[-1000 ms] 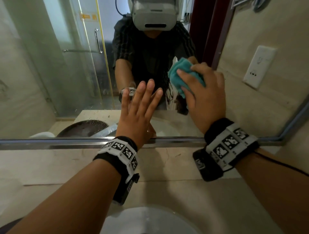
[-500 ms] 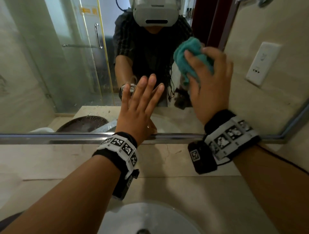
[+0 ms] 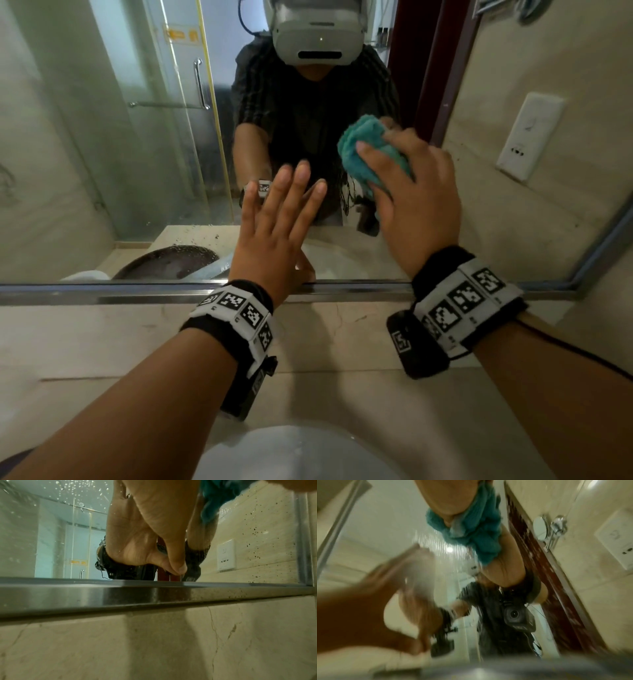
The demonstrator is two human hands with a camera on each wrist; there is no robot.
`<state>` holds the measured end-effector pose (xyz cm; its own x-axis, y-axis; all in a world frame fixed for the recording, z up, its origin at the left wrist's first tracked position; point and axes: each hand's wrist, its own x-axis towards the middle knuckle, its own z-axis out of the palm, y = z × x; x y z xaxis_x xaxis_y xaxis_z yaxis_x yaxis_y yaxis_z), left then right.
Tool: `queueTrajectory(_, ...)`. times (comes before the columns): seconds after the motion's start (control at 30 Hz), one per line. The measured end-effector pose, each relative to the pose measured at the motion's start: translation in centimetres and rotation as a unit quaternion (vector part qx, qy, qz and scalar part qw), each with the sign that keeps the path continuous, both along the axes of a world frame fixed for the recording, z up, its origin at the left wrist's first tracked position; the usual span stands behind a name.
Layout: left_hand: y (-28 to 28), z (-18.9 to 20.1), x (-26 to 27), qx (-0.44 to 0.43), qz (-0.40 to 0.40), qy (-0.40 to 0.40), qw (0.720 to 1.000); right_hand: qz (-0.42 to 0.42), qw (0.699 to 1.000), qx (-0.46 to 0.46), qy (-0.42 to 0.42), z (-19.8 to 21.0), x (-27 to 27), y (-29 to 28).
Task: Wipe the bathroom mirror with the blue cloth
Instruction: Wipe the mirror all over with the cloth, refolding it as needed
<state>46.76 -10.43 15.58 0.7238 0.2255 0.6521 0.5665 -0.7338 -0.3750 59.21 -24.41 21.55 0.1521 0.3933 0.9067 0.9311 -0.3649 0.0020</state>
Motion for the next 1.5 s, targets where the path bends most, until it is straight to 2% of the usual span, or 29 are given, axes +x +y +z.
queueTrajectory(0.07, -0.2, -0.2, 0.1, -0.003, -0.014, -0.023, 1.000, 0.001, 0.998, -0.065, -0.004, -4.0, 0.1, 0.1)
queueTrajectory(0.13, -0.7, -0.3, 0.3, -0.012, -0.028, -0.055, 0.998, 0.036, 0.976, -0.198, -0.084, -8.8, 0.8, -1.0)
queueTrajectory(0.2, -1.6, 0.1, 0.2, -0.027, -0.036, -0.058, 0.997, 0.055, 0.946, -0.298, -0.118, -10.6, 1.6, -2.6)
queueTrajectory(0.23, -1.9, 0.5, 0.1, -0.028, -0.044, -0.051, 0.997, 0.061, 0.942, -0.309, -0.118, -10.2, 1.9, -3.1)
queueTrajectory(0.33, -2.8, 1.9, 0.8, 0.002, -0.061, -0.026, 0.998, 0.050, 0.968, -0.233, -0.082, -5.6, 1.5, -3.2)
queueTrajectory(0.43, -3.2, 2.6, 2.1, -0.021, -0.042, -0.049, 0.998, 0.009, 0.998, -0.055, 0.001, 0.8, 1.3, -2.9)
queueTrajectory(0.53, -3.2, 2.2, 2.9, -0.036, -0.022, -0.050, 0.998, -0.010, 0.994, 0.088, 0.063, 3.5, 2.0, -2.6)
queueTrajectory(0.6, -3.0, 2.0, 3.0, -0.031, -0.022, -0.053, 0.998, -0.020, 0.996, 0.071, 0.045, 1.9, 2.1, -2.0)
queueTrajectory(0.67, -3.0, 2.0, 2.9, -0.027, -0.026, -0.054, 0.998, 0.001, 0.999, -0.028, -0.026, -2.1, 2.0, -1.8)
queueTrajectory(0.73, -2.9, 2.0, 3.0, -0.024, -0.044, -0.070, 0.996, 0.040, 0.986, -0.136, -0.087, -5.8, 2.0, -2.3)
queueTrajectory(0.77, -2.9, 2.0, 3.1, -0.025, -0.052, -0.077, 0.995, 0.049, 0.979, -0.170, -0.099, -6.7, 2.2, -2.7)
queueTrajectory(0.83, -3.0, 2.1, 3.0, -0.032, -0.047, -0.071, 0.996, 0.059, 0.973, -0.197, -0.105, -5.9, 2.5, -3.1)
queueTrajectory(0.9, -3.2, 2.2, 2.8, -0.033, -0.024, -0.052, 0.998, 0.040, 0.985, -0.143, -0.086, -2.9, 2.3, -3.2)
queueTrajectory(1.0, -3.2, 2.1, 2.9, -0.023, 0.002, -0.038, 0.999, -0.022, 0.998, 0.047, 0.016, 1.4, 2.2, -2.9)
queueTrajectory(1.07, -3.1, 2.0, 2.8, -0.020, 0.001, -0.040, 0.999, -0.032, 0.996, 0.071, 0.053, 1.0, 1.8, -2.2)
queueTrajectory(1.13, -3.0, 2.0, 2.8, -0.019, -0.008, -0.047, 0.999, 0.008, 0.999, -0.012, 0.039, -2.3, 1.4, -1.8)
queueTrajectory(1.2, -3.0, 1.9, 3.0, -0.020, -0.036, -0.074, 0.996, 0.061, 0.987, -0.139, -0.045, -5.7, 1.5, -2.2)
queueTrajectory(1.23, -3.0, 1.9, 3.0, -0.021, -0.048, -0.085, 0.995, 0.067, 0.976, -0.193, -0.081, -6.4, 1.8, -2.5)
queueTrajectory(1.3, -3.0, 2.0, 3.0, -0.026, -0.042, -0.072, 0.996, 0.055, 0.970, -0.228, -0.069, -4.7, 2.0, -2.9)
queueTrajectory(1.37, -3.1, 2.1, 2.8, -0.031, -0.025, -0.045, 0.998, 0.038, 0.988, -0.152, 0.007, -1.3, 1.8, -2.9)
queueTrajectory(1.4, -3.1, 2.2, 2.8, -0.029, -0.017, -0.040, 0.999, 0.021, 0.996, -0.081, 0.026, 0.5, 2.0, -2.9)
queueTrajectory(1.47, -3.0, 2.1, 2.7, -0.022, -0.012, -0.039, 0.999, -0.016, 0.998, 0.044, 0.037, 2.5, 2.1, -2.9)
queueTrajectory(1.5, -2.9, 2.1, 2.7, -0.019, -0.013, -0.039, 0.999, -0.030, 0.997, 0.063, 0.025, 2.3, 2.3, -2.6)
